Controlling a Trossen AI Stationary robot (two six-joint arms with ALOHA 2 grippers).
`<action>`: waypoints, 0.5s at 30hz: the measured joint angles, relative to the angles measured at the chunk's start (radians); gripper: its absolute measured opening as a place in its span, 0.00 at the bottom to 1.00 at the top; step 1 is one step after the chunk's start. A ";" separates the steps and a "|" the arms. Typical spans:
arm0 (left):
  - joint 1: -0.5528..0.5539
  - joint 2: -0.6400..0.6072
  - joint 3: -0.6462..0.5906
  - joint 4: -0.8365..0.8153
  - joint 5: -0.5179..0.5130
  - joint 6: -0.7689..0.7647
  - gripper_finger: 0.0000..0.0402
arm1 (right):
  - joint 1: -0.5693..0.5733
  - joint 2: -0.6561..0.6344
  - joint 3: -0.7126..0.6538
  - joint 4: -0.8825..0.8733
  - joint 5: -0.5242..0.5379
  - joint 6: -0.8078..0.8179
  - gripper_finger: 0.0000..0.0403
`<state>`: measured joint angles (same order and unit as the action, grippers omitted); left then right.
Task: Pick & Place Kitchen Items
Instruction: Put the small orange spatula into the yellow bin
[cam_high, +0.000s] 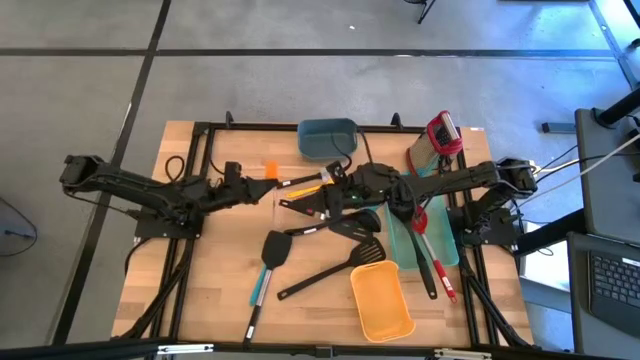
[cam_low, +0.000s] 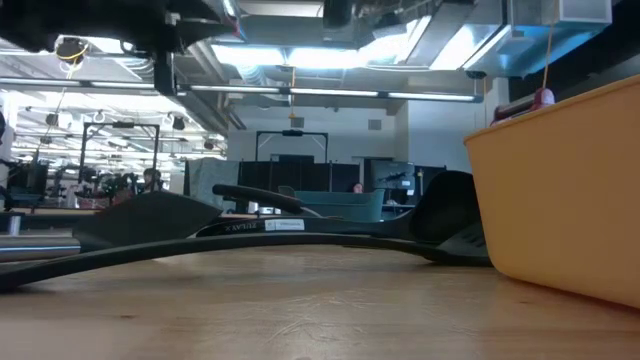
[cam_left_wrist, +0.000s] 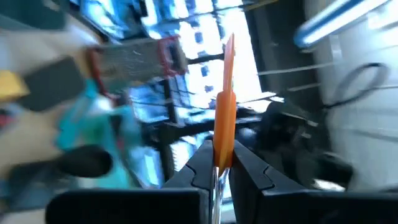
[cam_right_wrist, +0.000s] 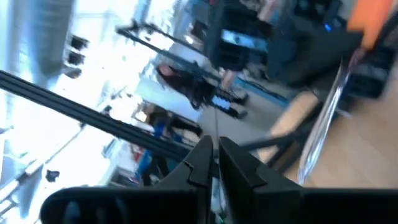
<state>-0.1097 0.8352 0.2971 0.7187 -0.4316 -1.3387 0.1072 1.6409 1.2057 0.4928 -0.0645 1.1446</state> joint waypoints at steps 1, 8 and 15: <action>0.000 0.000 -0.007 0.024 0.022 -0.001 0.05 | 0.003 0.000 0.000 0.020 0.002 0.000 0.07; -0.005 0.000 -0.008 0.088 0.124 -0.001 0.05 | 0.028 0.002 0.000 -0.072 0.002 0.008 0.09; -0.006 0.001 -0.008 0.144 0.141 0.044 0.05 | 0.062 0.067 -0.001 -0.050 0.018 0.049 0.23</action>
<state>-0.1162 0.8364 0.2890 0.8631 -0.2901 -1.2943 0.1692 1.7077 1.2045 0.4430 -0.0465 1.1940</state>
